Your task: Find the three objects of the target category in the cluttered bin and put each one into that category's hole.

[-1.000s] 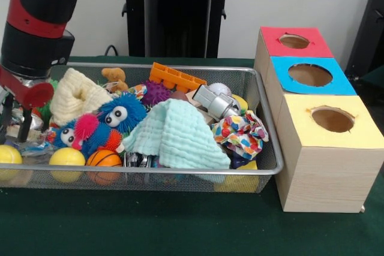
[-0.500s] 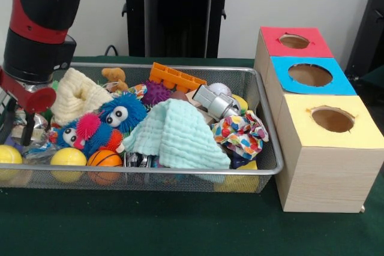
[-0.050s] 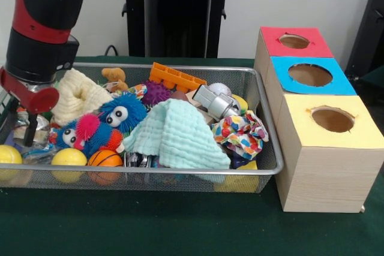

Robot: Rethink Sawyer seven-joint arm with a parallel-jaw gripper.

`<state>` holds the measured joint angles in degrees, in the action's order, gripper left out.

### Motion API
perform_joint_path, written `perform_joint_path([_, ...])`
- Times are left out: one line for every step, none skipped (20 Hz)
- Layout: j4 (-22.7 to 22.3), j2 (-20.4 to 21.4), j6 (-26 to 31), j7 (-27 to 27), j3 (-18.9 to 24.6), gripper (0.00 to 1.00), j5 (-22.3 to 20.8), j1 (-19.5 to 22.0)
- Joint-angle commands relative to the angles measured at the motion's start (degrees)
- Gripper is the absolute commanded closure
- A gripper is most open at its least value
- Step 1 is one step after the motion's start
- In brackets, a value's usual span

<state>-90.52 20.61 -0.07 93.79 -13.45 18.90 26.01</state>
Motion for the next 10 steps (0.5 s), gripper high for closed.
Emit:
perform_joint_path([0.2,1.16,6.07,10.89,7.0,0.0,1.64,-1.37])
perform_joint_path([0.41,1.11,6.42,10.66,7.4,0.0,1.58,-1.32])
perform_joint_path([0.81,0.91,7.01,10.45,7.63,0.0,1.66,-1.28])
perform_joint_path([0.99,0.73,7.13,10.26,7.98,0.0,1.59,-1.17])
perform_joint_path([1.29,0.63,7.46,10.1,8.09,0.0,1.61,-1.22])
perform_joint_path([1.42,0.53,7.59,9.93,8.34,0.0,1.53,-1.13])
perform_joint_path([1.37,0.57,7.52,9.89,8.51,0.0,1.44,-1.17])
perform_joint_path([1.41,0.5,7.38,9.8,8.85,0.0,1.33,-0.95])
perform_joint_path([1.45,0.44,7.24,9.71,9.19,0.0,1.22,-0.73])
perform_joint_path([1.37,0.34,6.97,9.69,9.57,0.0,1.12,-0.48])
